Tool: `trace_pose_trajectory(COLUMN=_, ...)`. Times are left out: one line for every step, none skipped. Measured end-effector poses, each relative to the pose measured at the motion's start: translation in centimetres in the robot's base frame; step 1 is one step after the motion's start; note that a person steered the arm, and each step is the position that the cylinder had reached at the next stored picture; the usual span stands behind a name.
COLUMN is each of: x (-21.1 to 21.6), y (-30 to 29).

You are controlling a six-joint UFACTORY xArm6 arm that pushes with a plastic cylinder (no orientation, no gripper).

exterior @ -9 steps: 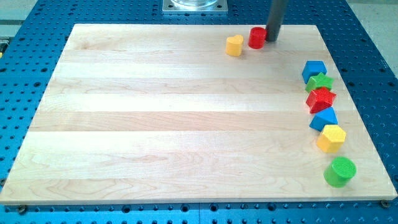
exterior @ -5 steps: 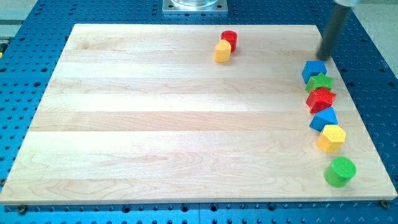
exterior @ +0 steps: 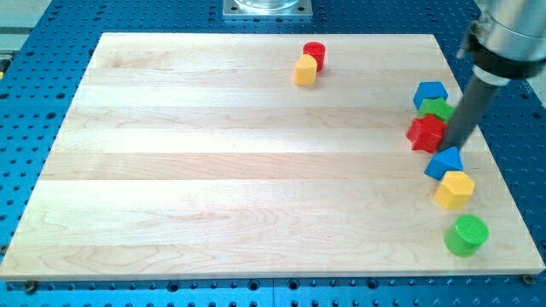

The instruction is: Move the red star diagonal to the heart

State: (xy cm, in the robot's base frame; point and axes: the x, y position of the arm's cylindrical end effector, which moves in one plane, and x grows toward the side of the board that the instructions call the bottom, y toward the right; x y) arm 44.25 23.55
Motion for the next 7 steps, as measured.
trace_pose_trajectory(x=-3.1, y=-8.3)
trace_pose_trajectory(x=-4.9, y=-18.6)
trace_pose_trajectory(x=0.3, y=-21.2)
trace_pose_trajectory(x=0.9, y=-26.2)
trace_pose_trajectory(x=-2.0, y=-24.3)
trace_pose_trajectory(x=-5.2, y=-22.9)
trace_pose_trajectory(x=-9.0, y=-22.9)
